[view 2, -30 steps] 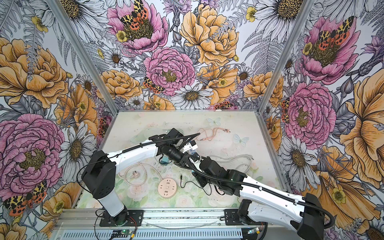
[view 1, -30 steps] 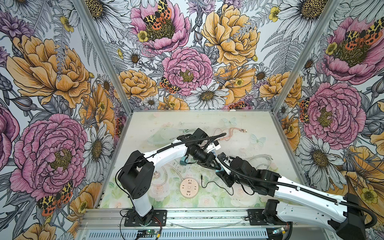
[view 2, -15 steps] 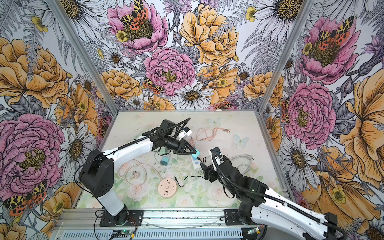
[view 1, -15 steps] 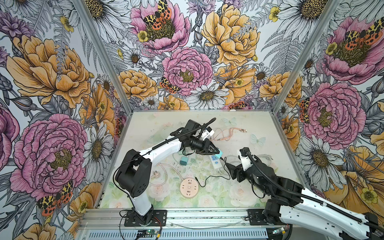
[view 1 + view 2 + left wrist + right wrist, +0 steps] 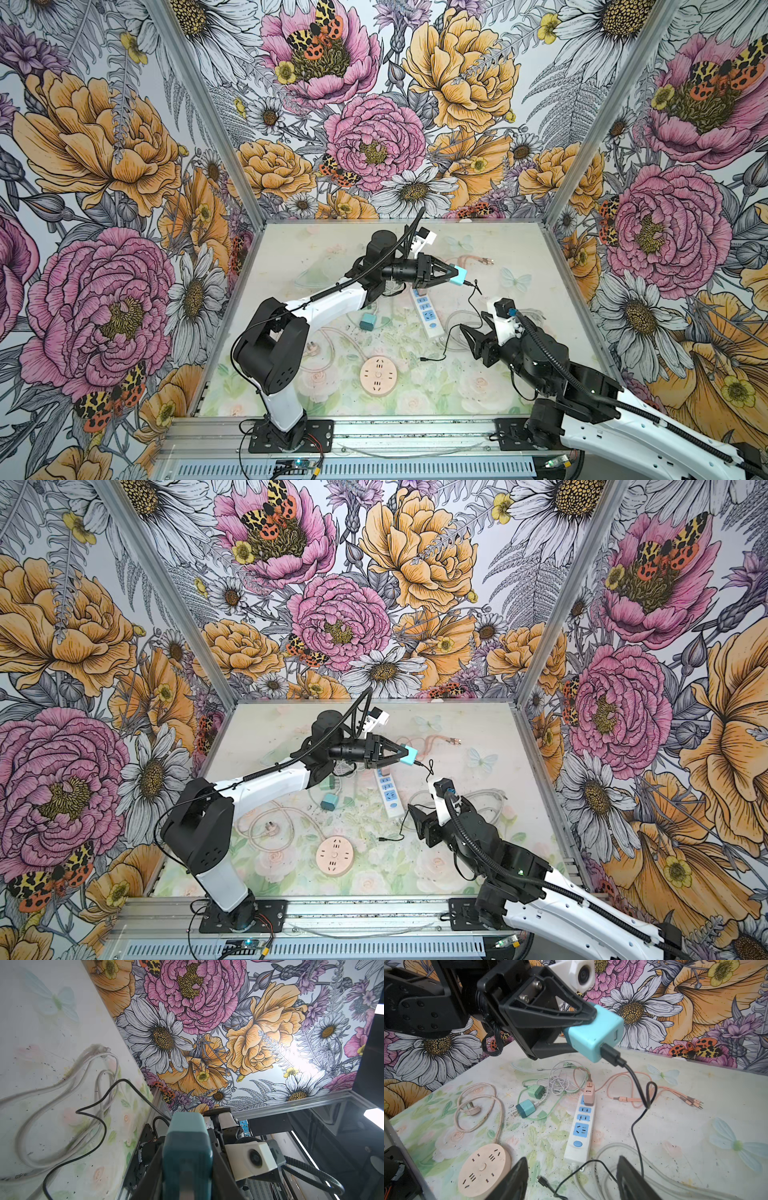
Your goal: Insert the plug
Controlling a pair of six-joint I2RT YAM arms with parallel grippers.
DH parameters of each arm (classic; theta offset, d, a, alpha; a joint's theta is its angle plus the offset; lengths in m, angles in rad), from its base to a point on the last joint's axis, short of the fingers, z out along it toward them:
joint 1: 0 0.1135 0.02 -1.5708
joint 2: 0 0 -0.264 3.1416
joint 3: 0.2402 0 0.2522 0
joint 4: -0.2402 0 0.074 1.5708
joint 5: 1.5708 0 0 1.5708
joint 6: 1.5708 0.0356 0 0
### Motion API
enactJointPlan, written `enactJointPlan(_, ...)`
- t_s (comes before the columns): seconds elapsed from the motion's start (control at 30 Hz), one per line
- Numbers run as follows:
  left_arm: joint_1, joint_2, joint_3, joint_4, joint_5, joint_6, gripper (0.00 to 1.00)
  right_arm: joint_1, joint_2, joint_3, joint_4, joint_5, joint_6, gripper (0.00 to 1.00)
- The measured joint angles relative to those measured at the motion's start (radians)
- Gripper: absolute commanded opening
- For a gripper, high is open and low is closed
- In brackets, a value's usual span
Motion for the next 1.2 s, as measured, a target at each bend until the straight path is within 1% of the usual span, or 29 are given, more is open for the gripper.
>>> enactJointPlan(0.1, -0.001, 0.0, 0.0, 0.017, 0.009, 0.003, 0.09, -0.073, -0.046, -0.001, 0.009, -0.068, 0.038, 0.66)
enactJointPlan(0.2, -0.002, 0.0, 0.0, 0.021, 0.013, 0.004, 0.09, -0.167, -0.064, 0.021, 0.018, -0.166, 0.101, 0.71)
enactJointPlan(0.3, -0.008, 0.0, 0.0, 0.032, 0.013, 0.012, 0.09, -0.248, -0.025, 0.047, 0.043, -0.277, 0.17, 0.72)
enactJointPlan(0.37, -0.013, 0.0, -0.003, 0.058, 0.013, 0.016, 0.1, -0.298, 0.035, 0.051, 0.082, -0.381, 0.228, 0.7)
enactJointPlan(0.47, -0.022, 0.0, -0.012, 0.089, 0.013, 0.018, 0.09, -0.333, 0.101, 0.035, 0.167, -0.495, 0.298, 0.69)
enactJointPlan(0.57, -0.027, 0.0, -0.024, 0.116, 0.012, 0.018, 0.09, -0.355, 0.101, -0.02, 0.267, -0.565, 0.366, 0.7)
enactJointPlan(0.73, -0.029, 0.0, -0.053, 0.195, 0.012, -0.003, 0.09, -0.407, 0.071, -0.08, 0.412, -0.617, 0.45, 0.7)
enactJointPlan(0.83, -0.029, 0.007, -0.064, 0.264, 0.012, -0.035, 0.09, -0.438, 0.044, -0.129, 0.496, -0.619, 0.499, 0.72)
enactJointPlan(0.97, -0.029, 0.031, -0.067, 0.356, 0.013, -0.087, 0.09, -0.474, 0.031, -0.173, 0.571, -0.62, 0.546, 0.73)
enactJointPlan(1.07, -0.035, 0.039, -0.067, 0.376, 0.012, -0.098, 0.09, -0.491, 0.054, -0.193, 0.643, -0.629, 0.576, 0.73)
enactJointPlan(1.2, -0.05, 0.039, -0.066, 0.365, 0.013, -0.079, 0.09, -0.506, 0.087, -0.207, 0.737, -0.638, 0.602, 0.71)
